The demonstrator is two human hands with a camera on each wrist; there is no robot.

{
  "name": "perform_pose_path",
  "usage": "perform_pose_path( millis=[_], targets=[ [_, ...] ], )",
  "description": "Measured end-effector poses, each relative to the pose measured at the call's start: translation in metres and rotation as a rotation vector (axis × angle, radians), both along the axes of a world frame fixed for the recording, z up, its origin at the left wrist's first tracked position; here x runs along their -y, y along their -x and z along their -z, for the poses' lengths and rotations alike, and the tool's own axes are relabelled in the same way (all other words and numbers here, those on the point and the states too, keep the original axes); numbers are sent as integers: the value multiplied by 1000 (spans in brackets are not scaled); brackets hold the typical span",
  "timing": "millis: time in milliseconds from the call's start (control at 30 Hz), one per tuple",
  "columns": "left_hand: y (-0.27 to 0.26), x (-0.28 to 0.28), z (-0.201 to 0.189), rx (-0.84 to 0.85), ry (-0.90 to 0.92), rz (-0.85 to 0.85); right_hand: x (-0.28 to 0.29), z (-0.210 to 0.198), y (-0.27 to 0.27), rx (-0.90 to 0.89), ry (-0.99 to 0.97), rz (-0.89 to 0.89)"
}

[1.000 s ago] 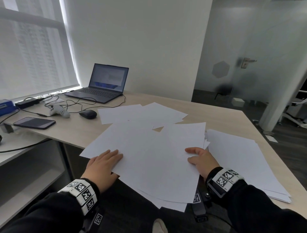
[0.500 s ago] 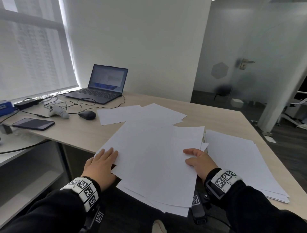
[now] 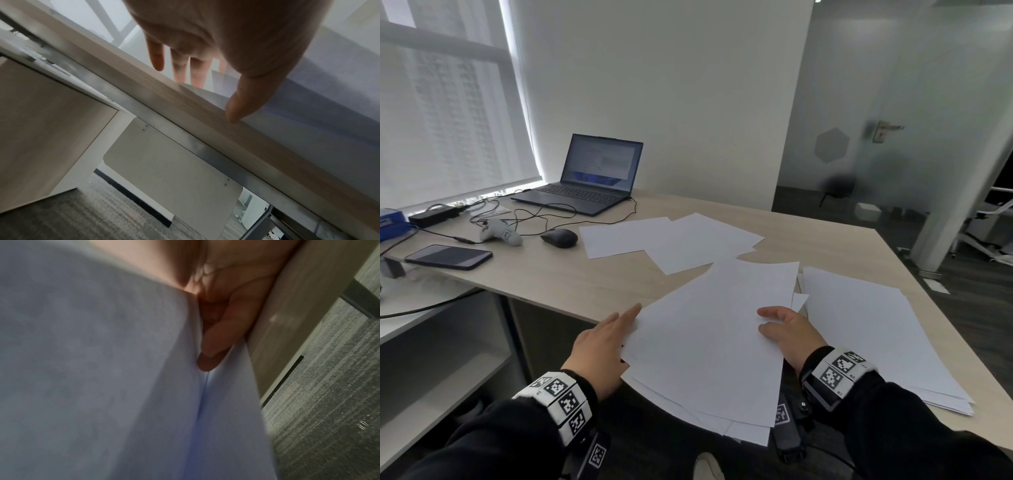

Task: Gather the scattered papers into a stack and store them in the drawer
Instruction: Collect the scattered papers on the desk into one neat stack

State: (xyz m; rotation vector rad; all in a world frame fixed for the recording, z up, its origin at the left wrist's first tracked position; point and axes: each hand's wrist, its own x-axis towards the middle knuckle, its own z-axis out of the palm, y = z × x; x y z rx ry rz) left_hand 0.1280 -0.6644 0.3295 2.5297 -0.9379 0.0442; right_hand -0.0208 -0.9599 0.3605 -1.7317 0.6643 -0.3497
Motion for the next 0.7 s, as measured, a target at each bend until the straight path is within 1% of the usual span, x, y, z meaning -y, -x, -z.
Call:
perform_pose_path(
  millis=[67, 200, 267, 400, 467, 533, 600, 700],
  targets=[
    [-1, -1, -1, 6, 13, -4, -1, 0, 1, -13, 13, -2],
    [8, -2, -4, 109, 4, 14, -1, -5, 1, -31, 44, 3],
    [13, -3, -4, 190, 0, 45, -2, -8, 2, -31, 69, 9],
    [24, -1, -4, 370, -60, 267, -1, -14, 4, -38, 99, 34],
    [28, 3, -6, 413, -108, 369, -1, -15, 6, -52, 110, 44],
    [29, 8, -6, 405, -151, 425, -2, -16, 8, -59, 108, 30],
    [27, 11, -4, 370, -132, 436, -3, -17, 12, -70, 115, 4],
    [22, 15, -6, 309, 66, 410, 0, -18, 23, -75, 191, 26]
  ],
)
